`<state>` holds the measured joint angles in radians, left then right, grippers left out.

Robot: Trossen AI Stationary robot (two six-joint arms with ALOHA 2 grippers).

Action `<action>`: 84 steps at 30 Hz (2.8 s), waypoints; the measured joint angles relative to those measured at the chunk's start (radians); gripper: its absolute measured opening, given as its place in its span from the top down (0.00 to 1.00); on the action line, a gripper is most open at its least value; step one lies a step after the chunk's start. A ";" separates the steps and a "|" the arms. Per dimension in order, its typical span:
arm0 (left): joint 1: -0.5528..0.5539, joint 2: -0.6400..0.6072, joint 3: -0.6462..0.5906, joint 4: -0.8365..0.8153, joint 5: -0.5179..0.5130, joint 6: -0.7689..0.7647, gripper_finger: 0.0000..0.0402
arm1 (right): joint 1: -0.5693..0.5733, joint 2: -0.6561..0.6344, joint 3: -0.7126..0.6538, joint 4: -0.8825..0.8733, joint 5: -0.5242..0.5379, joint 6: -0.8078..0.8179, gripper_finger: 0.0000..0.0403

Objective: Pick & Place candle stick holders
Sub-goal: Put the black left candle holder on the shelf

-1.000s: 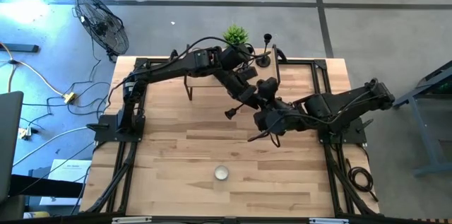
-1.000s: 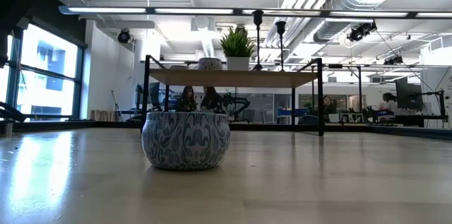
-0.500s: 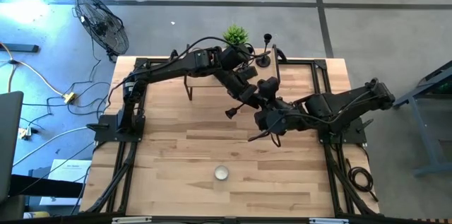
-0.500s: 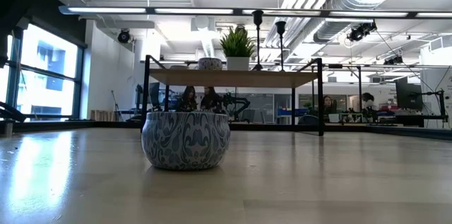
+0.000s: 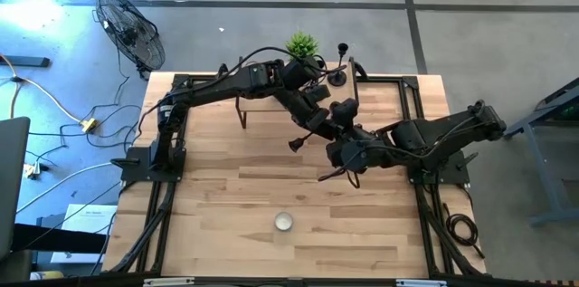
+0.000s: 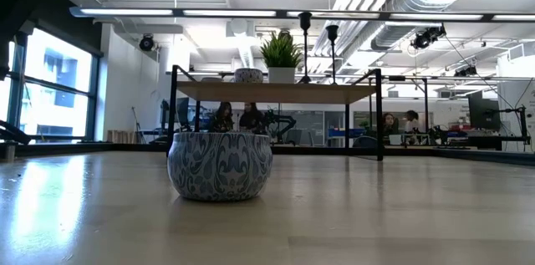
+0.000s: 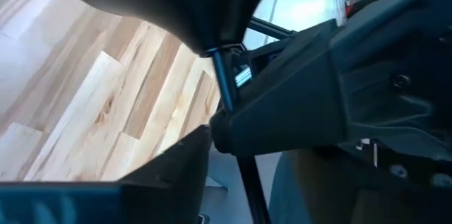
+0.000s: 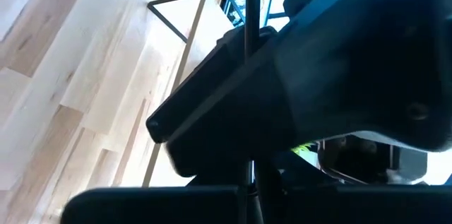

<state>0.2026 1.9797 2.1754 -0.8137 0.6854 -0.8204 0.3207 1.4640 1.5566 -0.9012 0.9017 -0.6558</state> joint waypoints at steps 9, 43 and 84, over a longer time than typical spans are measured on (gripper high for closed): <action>0.000 0.000 0.000 -0.013 0.019 -0.050 0.35 | 0.000 0.000 0.000 0.000 0.004 -0.004 1.00; 0.014 -0.069 0.000 -0.046 -0.013 0.038 0.34 | 0.111 -0.017 -0.002 -0.137 0.086 0.113 1.00; -0.196 -0.481 0.000 -0.393 -0.791 0.427 0.34 | 0.144 -0.418 0.000 -0.001 -0.132 0.677 1.00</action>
<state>0.0068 1.4982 2.1754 -1.2071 -0.1061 -0.3932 0.4648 1.0464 1.5566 -0.9027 0.7697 0.0215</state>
